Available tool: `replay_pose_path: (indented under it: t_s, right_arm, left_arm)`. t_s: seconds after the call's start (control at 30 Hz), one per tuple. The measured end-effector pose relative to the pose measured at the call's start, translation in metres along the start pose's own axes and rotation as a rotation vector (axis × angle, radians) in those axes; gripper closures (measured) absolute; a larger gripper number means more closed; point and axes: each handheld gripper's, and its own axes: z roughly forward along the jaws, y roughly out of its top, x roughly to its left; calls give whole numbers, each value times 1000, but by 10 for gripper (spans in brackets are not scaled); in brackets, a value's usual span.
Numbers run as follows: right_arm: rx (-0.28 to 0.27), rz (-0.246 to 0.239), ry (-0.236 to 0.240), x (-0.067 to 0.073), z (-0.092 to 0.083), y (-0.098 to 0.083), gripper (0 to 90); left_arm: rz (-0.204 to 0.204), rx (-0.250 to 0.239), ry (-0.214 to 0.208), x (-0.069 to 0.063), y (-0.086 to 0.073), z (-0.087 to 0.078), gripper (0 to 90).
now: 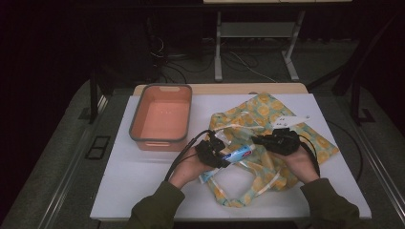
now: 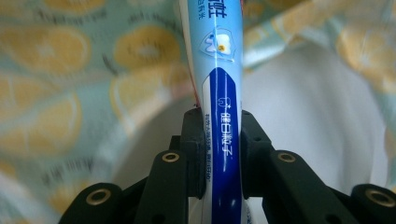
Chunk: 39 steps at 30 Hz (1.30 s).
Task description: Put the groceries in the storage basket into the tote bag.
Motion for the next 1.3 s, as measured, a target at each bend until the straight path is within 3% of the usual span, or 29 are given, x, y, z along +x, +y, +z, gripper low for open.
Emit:
replay_pose_path:
  t_s: [0.33, 0.5, 0.53, 0.6, 0.8, 0.97, 1.07, 1.13, 1.3]
  right_arm:
    - [-8, 1, 3, 0, 0, 0, 892]
    - [-6, 5, 2, 0, -1, 0, 893]
    - [-7, 4, 2, 0, -1, 0, 892]
    - [-9, 2, 1, -1, -2, -1, 892]
    - [-9, 7, -2, -2, -3, -2, 892]
    - [-2, 8, -7, -1, -2, -2, 892]
    - [4, 5, -4, -1, 0, -3, 892]
    - [8, 4, -6, 0, 1, -3, 892]
    - [8, 5, -7, -1, 0, -4, 892]
  left_arm:
    - [-16, -28, 28, 16, 44, 27, 750]
    - [-42, -36, 54, 20, 51, 49, 734]
    - [-44, -35, 62, 21, 49, 52, 721]
    - [-68, -102, 37, 24, 43, 48, 641]
    - [-68, -193, 69, 19, 22, 8, 411]
    - [-81, -214, 57, 9, -10, -16, 390]
    - [-81, -215, 43, 1, -30, -16, 408]
    - [-73, -190, 26, -4, -38, -13, 412]
    - [-58, -168, -12, -13, -43, -7, 417]
